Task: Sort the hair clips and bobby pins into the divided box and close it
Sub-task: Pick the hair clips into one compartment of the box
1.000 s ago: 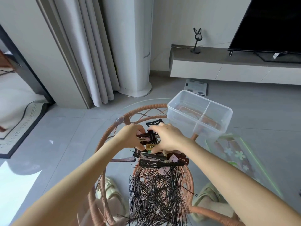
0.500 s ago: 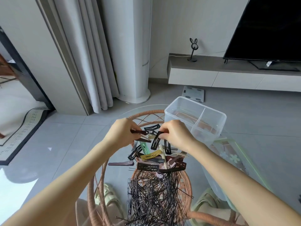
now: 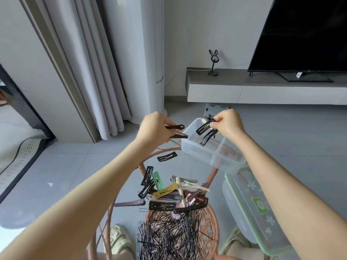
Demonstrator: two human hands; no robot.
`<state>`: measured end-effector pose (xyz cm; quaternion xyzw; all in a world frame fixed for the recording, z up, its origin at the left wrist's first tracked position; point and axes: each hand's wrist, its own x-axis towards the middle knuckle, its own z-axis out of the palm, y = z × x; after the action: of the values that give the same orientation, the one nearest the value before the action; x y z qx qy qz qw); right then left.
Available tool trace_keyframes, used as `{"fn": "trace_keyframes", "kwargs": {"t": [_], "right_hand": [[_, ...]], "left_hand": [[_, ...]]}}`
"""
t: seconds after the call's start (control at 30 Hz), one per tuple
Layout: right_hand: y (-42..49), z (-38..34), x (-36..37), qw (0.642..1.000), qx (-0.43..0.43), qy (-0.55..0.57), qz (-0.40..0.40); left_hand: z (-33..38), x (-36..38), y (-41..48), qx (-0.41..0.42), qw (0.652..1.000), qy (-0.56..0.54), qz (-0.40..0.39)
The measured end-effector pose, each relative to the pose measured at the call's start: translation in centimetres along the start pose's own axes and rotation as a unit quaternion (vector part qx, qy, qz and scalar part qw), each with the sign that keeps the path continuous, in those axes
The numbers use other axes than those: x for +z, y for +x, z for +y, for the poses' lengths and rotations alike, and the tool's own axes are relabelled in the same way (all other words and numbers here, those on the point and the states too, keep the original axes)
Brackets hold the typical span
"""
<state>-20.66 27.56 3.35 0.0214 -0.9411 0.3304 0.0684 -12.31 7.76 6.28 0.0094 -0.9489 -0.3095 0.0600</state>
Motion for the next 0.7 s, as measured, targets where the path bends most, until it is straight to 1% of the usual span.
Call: {"fn": "trace_keyframes", "kwargs": {"t": [0.07,0.13,0.17,0.23,0.33,0.43,0.5,0.57,0.63,0.7], "right_hand": [[0.3,0.9,1.0,0.999,0.012,-0.018,-0.044],[0.0,1.6,1.8,0.995,0.004,-0.041,-0.094],[0.0,1.9,2.1,0.993,0.001,-0.047,-0.104],[-0.1,2.3,2.3,0.994,-0.004,-0.053,-0.092],[-0.3,2.8,1.9,0.997,-0.010,-0.047,-0.052],[-1.0,3.4,1.3,0.999,-0.012,-0.027,-0.041],[-1.5,3.7,0.7,0.998,-0.017,-0.034,-0.042],[-2.2,3.7,0.1,0.998,-0.026,-0.048,-0.032],[-3.4,3.2,-0.3,0.998,-0.046,-0.033,-0.018],[-5.4,2.4,-0.3,0.997,-0.070,-0.012,-0.039]], "left_hand": [[1.1,1.5,1.7,0.002,1.000,-0.002,-0.001],[2.0,3.0,3.2,0.002,1.000,-0.002,-0.005],[2.4,3.7,3.9,0.005,1.000,0.003,-0.009],[2.9,5.0,5.0,0.014,0.999,0.017,-0.023],[3.4,6.8,6.3,0.018,0.998,0.042,-0.049],[3.6,8.2,6.7,0.024,0.993,0.066,-0.094],[3.3,8.3,6.8,0.032,0.991,0.071,-0.112],[3.0,7.5,6.6,0.042,0.991,0.068,-0.105],[2.7,5.9,6.0,0.046,0.995,0.049,-0.081],[1.7,4.2,4.7,0.028,0.998,0.034,-0.054]]}}
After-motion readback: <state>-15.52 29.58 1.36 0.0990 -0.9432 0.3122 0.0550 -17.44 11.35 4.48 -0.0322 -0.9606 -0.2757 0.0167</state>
